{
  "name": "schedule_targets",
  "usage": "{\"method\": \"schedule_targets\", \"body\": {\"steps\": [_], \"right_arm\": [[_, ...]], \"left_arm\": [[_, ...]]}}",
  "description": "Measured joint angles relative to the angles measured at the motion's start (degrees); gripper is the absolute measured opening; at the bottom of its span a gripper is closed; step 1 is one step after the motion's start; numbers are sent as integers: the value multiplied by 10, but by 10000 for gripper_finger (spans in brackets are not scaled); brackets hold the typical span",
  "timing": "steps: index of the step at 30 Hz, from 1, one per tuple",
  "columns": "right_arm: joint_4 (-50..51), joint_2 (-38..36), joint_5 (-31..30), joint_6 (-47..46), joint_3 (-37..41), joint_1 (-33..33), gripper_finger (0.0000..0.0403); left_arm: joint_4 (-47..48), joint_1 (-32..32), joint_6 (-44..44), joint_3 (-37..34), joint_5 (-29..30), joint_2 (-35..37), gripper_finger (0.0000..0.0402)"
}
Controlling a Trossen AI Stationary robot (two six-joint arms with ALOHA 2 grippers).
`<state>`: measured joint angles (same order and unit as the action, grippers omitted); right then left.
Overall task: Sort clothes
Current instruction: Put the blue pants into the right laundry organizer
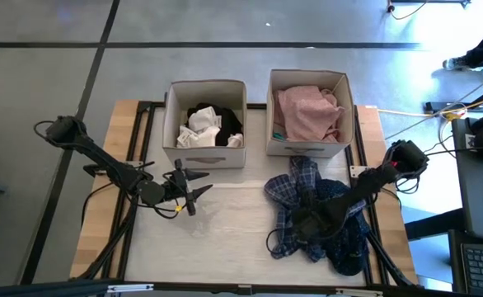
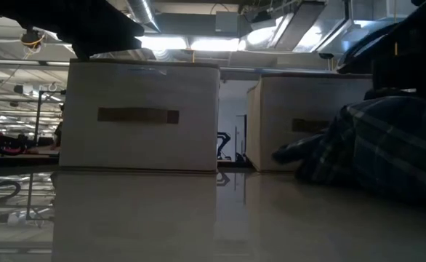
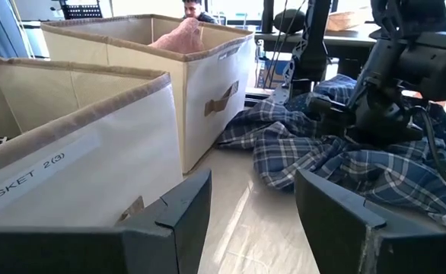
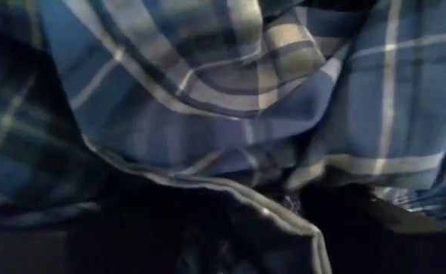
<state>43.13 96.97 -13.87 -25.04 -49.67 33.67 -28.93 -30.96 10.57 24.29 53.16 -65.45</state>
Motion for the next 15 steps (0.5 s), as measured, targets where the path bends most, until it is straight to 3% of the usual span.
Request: {"method": "schedule_targets", "body": {"steps": [3,10,15], "right_arm": [[-8,0,5,-1,2,-2,199],[-28,1,-1,-2,4,-2,27],[-23,5,-20,-6,-3,-3,36]], "left_arm": [[0,0,0,0,0,0,180],[0,0,0,0,0,0,180],[0,0,0,0,0,0,180]]}}
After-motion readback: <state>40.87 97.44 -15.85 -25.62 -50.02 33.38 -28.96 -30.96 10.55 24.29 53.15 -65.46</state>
